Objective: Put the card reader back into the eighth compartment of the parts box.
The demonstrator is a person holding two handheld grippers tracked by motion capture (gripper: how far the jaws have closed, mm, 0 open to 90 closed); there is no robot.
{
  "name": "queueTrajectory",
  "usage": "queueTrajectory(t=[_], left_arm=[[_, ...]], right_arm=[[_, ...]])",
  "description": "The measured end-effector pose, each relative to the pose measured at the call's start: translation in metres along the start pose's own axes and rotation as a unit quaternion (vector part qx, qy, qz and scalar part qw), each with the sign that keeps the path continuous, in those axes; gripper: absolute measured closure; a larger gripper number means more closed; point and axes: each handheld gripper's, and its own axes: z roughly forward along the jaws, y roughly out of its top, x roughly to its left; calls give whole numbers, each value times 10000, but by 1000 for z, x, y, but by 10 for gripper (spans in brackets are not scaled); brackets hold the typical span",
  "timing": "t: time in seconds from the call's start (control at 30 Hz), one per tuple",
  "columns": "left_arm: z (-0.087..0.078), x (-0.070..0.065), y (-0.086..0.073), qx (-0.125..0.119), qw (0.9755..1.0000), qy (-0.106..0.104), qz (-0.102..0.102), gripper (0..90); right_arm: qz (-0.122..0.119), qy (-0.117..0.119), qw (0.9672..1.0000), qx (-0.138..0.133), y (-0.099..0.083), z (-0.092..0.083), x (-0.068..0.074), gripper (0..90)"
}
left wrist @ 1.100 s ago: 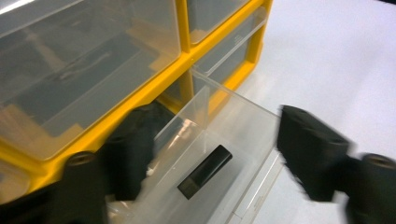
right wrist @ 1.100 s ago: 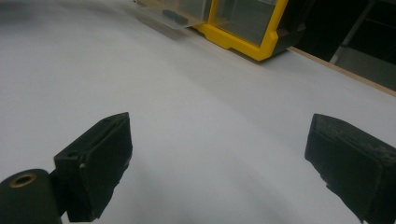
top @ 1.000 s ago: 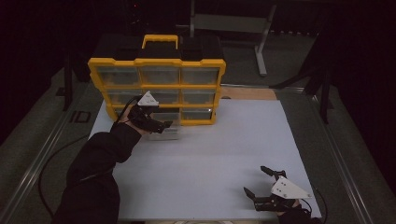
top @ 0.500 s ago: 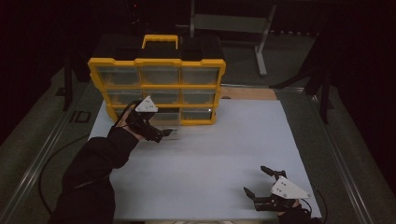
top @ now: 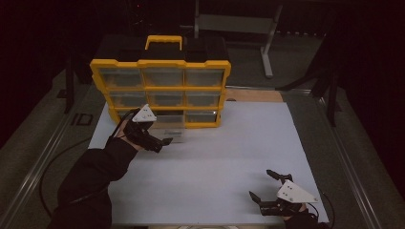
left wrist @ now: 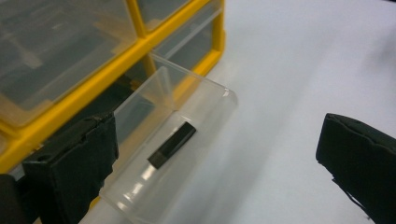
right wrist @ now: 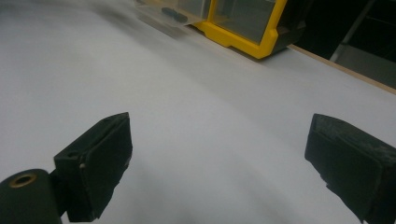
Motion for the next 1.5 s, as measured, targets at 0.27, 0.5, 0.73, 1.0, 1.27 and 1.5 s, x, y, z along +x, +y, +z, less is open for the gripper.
queueTrajectory(t=[0.27, 0.5, 0.73, 1.0, 1.27, 1.5], left_arm=[[-11, -10, -8, -85, 10000, -6, 34, 0], [-15, -17, -15, -101, 9999, -71, 51, 0], [-15, -26, -24, -111, 9998, -115, 85, 0], [-15, -32, -39, -95, 9998, -171, 79, 0], [-14, -36, -54, -113, 9998, -180, 6, 0], [-7, -43, -68, -15, 9997, -245, 41, 0]], right_arm=[[2, 9, 10000, -3, 0, 0, 0, 74], [-12, -3, 10000, -13, 0, 0, 0, 75], [-6, 3, 10000, -8, 1, -1, 0, 75], [-24, -7, 10000, -18, 1, -1, 1, 75], [-16, -1, 10000, -17, 1, -1, 1, 74], [-14, 8, 10000, -18, 1, 0, 1, 75]])
